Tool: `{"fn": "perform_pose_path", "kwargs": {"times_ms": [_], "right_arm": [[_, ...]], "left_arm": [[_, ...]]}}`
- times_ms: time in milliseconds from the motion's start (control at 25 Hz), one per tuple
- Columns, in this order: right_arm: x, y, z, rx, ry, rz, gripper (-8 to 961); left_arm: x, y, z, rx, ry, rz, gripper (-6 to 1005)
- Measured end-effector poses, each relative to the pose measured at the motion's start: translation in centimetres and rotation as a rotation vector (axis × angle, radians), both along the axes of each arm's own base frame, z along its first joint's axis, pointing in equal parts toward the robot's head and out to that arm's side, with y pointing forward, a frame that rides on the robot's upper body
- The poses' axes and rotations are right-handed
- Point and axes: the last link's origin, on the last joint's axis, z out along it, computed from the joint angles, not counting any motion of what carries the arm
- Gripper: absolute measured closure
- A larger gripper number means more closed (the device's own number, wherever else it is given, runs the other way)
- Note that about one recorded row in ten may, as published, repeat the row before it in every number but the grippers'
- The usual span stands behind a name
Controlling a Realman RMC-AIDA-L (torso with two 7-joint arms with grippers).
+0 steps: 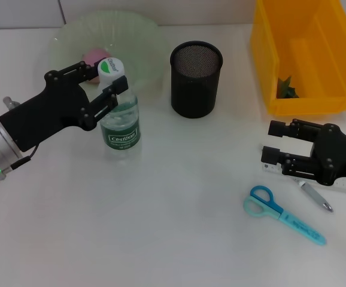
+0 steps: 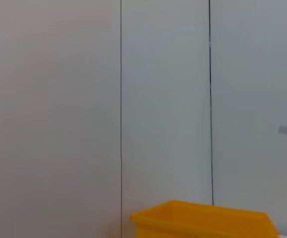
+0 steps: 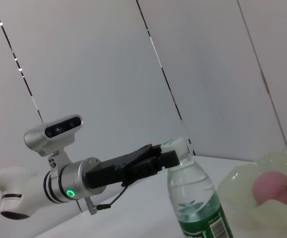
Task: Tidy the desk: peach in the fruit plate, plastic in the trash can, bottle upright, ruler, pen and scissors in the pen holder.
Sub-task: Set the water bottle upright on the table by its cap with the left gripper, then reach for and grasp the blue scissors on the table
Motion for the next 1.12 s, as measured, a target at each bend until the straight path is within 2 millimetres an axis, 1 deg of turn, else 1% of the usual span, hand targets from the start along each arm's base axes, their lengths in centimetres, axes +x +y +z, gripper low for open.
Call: {"fn": "perform_pose_path", "kwargs": {"times_ms": [240,400,560,680,760,800,840,880,920,960,1000,1040,1080,1120], "right_arm": [[0.0,0.0,0.0,0.000,0.000,0.001,253],[-0.1,0.0,0.0,0.000,0.001,0.000,253],[-0.1,0.0,-0.1,-0.001,0.001,0.001,254],[0.0,-0.1,-0.1,-0.002,0.003,0.000,254],[-0.1,-0.1,0.1,-0.014,0.012,-0.009,254],[0.0,0.1,0.6,-0.028,0.011,-0.032,254],[0.0,0.1,0.6,-0.028,0.011,-0.032,254],[0.0,0.5,1.5,-0.032,0.002,-0.049,254],[0.0,0.5,1.5,-0.032,0.002,-0.049,254],[-0.1,0.8,2.9,-0.024,-0.020,-0.056,255],[-0.1,0.8,2.9,-0.024,-0.020,-0.056,255],[-0.3,1.0,3.6,-0.024,-0.031,-0.061,255],[-0.7,1.3,5.3,-0.027,-0.060,-0.077,255],[-1.1,1.5,6.2,-0.031,-0.082,-0.086,255]], "left_arm": [[0.0,-0.2,-0.1,0.000,-0.005,-0.006,490],[-0.3,-0.3,0.0,0.011,-0.032,0.021,486],[-0.4,-0.4,0.0,0.009,-0.034,0.025,384],[-0.3,-0.9,0.1,0.003,-0.055,0.013,308],[-0.1,-1.6,0.8,-0.003,-0.101,-0.020,257],[0.2,-2.2,1.8,-0.038,-0.134,-0.060,232],[0.2,-2.2,1.8,-0.038,-0.134,-0.060,221],[0.2,-2.5,2.3,-0.069,-0.136,-0.077,210],[0.1,-2.9,2.9,-0.126,-0.126,-0.099,199],[-0.1,-3.3,3.3,-0.177,-0.110,-0.112,189],[-0.1,-3.3,3.3,-0.177,-0.110,-0.112,178],[-0.4,-3.7,3.6,-0.232,-0.088,-0.127,167],[-0.4,-3.7,3.6,-0.232,-0.088,-0.127,167],[-0.6,-4.0,3.9,-0.263,-0.072,-0.133,167]]}}
